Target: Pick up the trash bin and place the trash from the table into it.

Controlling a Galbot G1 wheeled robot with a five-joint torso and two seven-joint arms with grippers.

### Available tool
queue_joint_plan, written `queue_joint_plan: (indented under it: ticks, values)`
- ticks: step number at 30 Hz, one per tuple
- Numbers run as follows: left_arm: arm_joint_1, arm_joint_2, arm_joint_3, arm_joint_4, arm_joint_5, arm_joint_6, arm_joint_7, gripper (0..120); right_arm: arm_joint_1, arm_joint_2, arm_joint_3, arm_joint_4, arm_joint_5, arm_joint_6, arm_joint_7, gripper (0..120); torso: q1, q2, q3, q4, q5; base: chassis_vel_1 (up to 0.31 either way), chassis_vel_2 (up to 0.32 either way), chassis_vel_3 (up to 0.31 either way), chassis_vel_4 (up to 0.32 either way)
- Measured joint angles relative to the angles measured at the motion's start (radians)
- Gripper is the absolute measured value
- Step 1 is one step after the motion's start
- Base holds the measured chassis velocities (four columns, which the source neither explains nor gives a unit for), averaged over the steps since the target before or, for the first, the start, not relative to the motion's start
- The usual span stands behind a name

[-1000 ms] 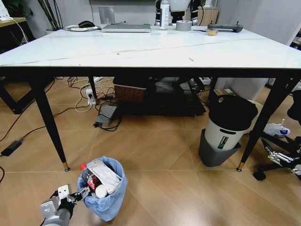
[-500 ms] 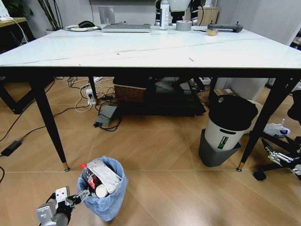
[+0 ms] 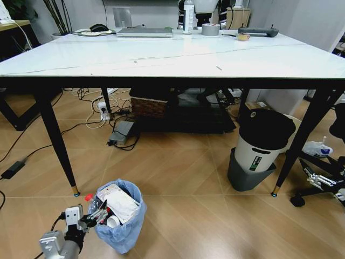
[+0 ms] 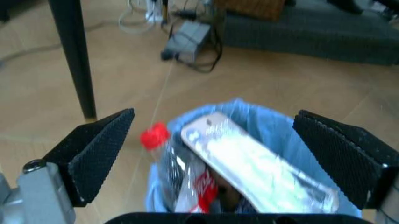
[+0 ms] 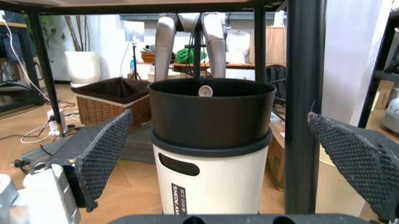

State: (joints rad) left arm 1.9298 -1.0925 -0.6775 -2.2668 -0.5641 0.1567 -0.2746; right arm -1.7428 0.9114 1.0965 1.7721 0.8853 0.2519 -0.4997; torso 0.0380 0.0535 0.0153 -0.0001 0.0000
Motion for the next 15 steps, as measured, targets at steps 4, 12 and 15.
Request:
queue_joint_plan:
  ticks: [4, 12, 15]
  values:
    - [0.009, -0.013, -0.015, -0.032, 0.052, -0.021, 0.022, 100, 0.0, 0.0, 0.0, 0.0, 0.0, 0.0, 0.0, 100, 0.0, 0.0, 0.0, 0.0001, 0.0, 0.0, 0.0, 0.0, 0.0]
    - [0.01, -0.04, -0.047, -0.072, 0.087, -0.051, 0.029, 100, 0.0, 0.0, 0.0, 0.0, 0.0, 0.0, 0.0, 100, 0.0, 0.0, 0.0, 0.0, 0.0, 0.0, 0.0, 0.0, 0.0]
    - [0.007, -0.051, -0.06, -0.077, 0.088, -0.061, 0.029, 100, 0.0, 0.0, 0.0, 0.0, 0.0, 0.0, 0.0, 100, 0.0, 0.0, 0.0, 0.0001, 0.0, 0.0, 0.0, 0.0, 0.0]
